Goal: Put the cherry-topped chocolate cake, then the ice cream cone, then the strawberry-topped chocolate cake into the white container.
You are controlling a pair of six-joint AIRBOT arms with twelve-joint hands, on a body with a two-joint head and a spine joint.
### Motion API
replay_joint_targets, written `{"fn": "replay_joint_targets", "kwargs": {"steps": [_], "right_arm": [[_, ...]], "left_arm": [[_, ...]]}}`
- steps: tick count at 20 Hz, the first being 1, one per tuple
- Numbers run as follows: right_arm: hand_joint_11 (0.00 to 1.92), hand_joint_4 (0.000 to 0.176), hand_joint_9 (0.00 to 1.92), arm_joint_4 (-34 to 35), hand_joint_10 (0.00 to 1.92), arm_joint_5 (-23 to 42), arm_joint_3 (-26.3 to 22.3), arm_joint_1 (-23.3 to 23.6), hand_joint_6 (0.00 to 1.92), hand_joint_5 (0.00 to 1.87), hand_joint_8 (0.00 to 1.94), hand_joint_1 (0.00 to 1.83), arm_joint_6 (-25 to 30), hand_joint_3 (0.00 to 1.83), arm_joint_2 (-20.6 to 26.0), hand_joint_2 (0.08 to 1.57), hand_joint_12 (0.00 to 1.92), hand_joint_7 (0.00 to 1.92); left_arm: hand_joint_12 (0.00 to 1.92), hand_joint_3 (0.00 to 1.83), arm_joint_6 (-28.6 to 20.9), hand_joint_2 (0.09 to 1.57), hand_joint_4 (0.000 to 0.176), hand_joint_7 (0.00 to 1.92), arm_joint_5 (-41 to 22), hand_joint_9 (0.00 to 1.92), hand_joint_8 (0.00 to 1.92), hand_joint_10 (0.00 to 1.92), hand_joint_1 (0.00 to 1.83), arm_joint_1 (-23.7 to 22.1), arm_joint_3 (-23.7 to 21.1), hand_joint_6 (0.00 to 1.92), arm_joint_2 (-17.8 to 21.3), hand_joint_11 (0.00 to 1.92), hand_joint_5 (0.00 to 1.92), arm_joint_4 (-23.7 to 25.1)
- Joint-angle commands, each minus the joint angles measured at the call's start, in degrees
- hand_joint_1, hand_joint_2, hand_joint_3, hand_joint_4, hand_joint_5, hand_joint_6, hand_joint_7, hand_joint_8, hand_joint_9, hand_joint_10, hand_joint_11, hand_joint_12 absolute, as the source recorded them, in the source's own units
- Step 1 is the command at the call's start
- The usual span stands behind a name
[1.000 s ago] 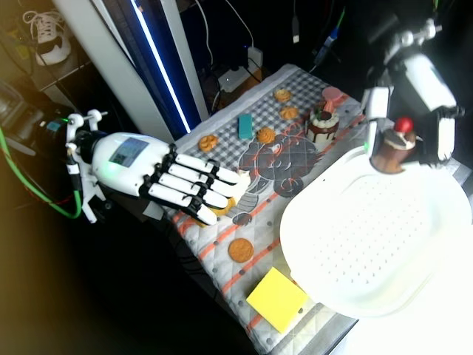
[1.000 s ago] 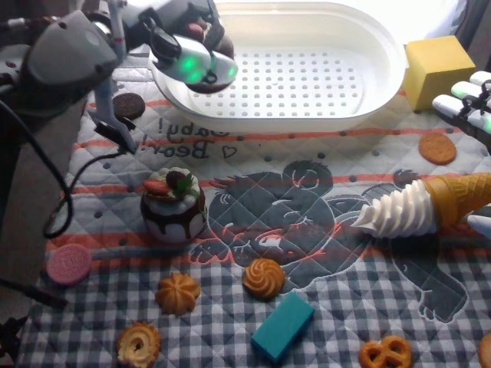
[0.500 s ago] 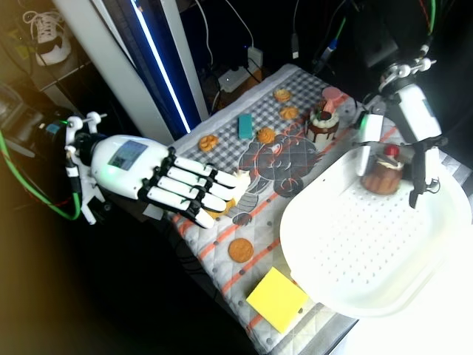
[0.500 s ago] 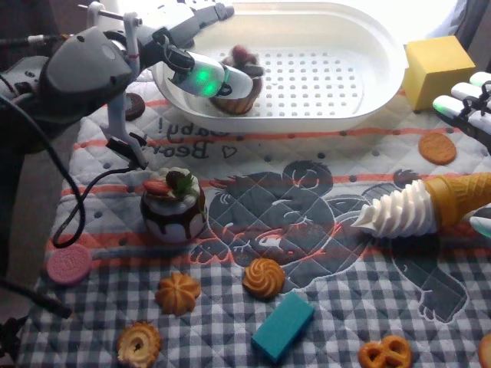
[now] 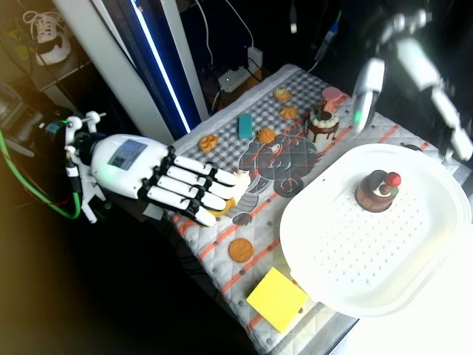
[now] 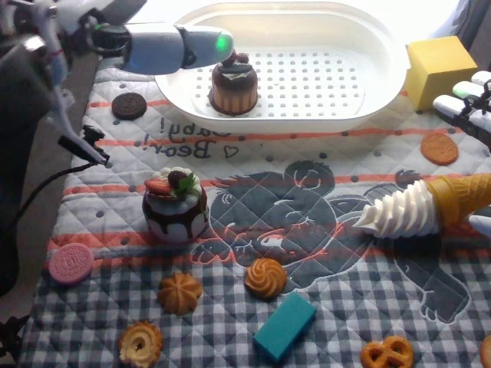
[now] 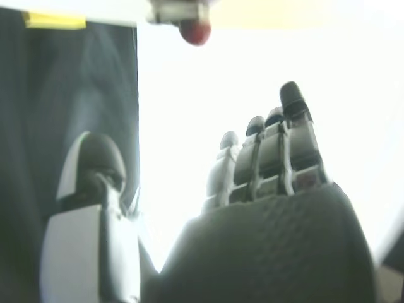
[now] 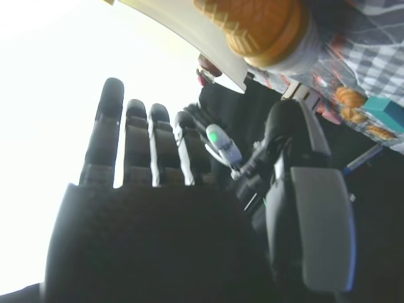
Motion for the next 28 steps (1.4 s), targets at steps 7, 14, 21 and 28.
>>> {"fn": "replay_joint_targets", "kwargs": {"steps": [7,14,21,28], "right_arm": [[0.00,0.053,0.00,-1.33,0.00,3.08,1.87,0.25,0.00,0.00,0.00,0.58,3.02,0.03,-0.76,1.10,0.67,0.00],[0.00,0.018,0.06,-0.98,0.09,-5.02,7.10,2.16,0.00,0.00,0.00,0.62,5.31,0.00,-6.69,1.13,1.27,0.00],[0.00,0.005,0.00,-1.35,0.55,-8.50,10.43,5.99,0.01,0.01,0.02,0.68,5.30,0.00,-11.07,1.19,1.43,0.14],[0.73,0.000,0.75,-2.09,1.49,-11.57,12.44,7.80,1.37,0.61,1.42,1.14,5.30,0.00,-13.60,1.27,1.90,0.78]], "left_arm": [[0.04,0.01,-15.56,1.14,0.176,0.00,-29.48,0.00,0.00,0.00,0.59,13.99,-10.60,0.00,10.89,0.06,0.00,7.68],[0.19,0.00,-15.56,1.25,0.176,0.00,-41.31,0.00,0.00,0.00,0.69,25.68,-16.76,0.00,14.50,0.00,0.00,6.42],[0.25,0.00,-15.57,1.23,0.176,0.00,-42.69,0.00,0.00,0.00,0.68,27.82,-17.07,0.00,14.99,0.00,0.00,4.50],[0.24,0.00,-15.59,1.25,0.176,0.00,-43.71,0.00,0.00,0.00,0.70,28.67,-17.23,0.00,15.00,0.00,0.00,3.87]]}}
